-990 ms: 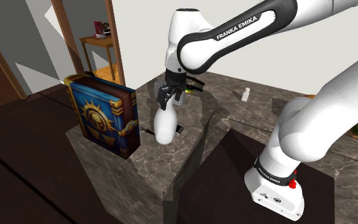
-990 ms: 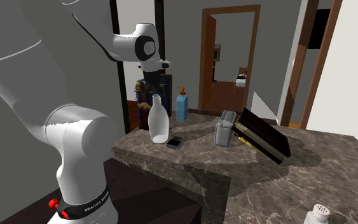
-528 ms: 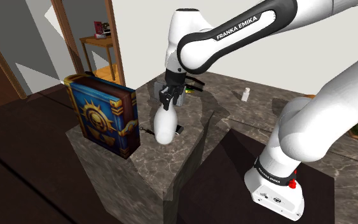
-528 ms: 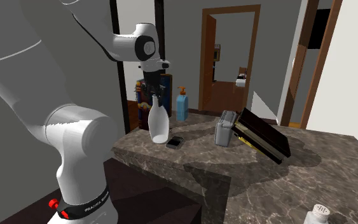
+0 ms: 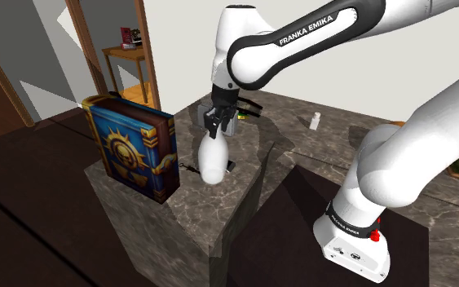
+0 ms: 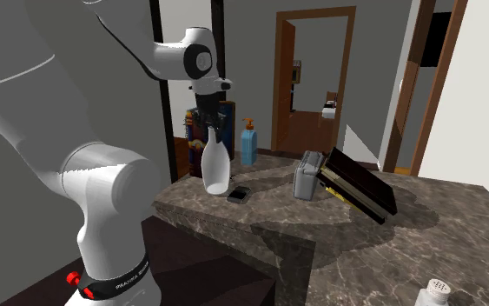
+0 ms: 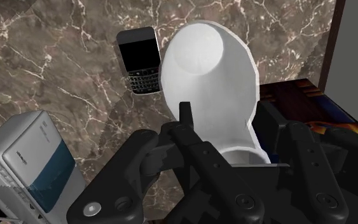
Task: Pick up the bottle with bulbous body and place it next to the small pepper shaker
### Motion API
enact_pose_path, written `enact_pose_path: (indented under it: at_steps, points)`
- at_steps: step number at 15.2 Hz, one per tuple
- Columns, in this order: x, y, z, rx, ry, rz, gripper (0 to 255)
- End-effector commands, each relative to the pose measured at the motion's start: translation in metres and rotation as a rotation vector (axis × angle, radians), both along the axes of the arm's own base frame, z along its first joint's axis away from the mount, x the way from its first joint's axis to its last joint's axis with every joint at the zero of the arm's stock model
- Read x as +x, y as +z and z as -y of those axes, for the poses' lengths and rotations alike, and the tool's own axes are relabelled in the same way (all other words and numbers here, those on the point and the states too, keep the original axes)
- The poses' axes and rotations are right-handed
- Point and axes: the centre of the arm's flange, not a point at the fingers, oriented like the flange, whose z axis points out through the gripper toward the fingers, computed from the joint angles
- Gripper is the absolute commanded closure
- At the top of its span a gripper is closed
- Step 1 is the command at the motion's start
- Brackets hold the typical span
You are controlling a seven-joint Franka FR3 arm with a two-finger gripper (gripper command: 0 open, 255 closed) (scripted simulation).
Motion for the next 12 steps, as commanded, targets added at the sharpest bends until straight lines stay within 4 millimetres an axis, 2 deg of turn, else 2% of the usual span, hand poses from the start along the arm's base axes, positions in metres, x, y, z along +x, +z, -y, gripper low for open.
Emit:
enact_pose_path:
  at_steps: [1,12]
  points:
    - [0.000,0.010,0.000,0.000,0.000,0.000,255]
    - [0.000,0.068,0.000,0.000,0.000,0.000,255]
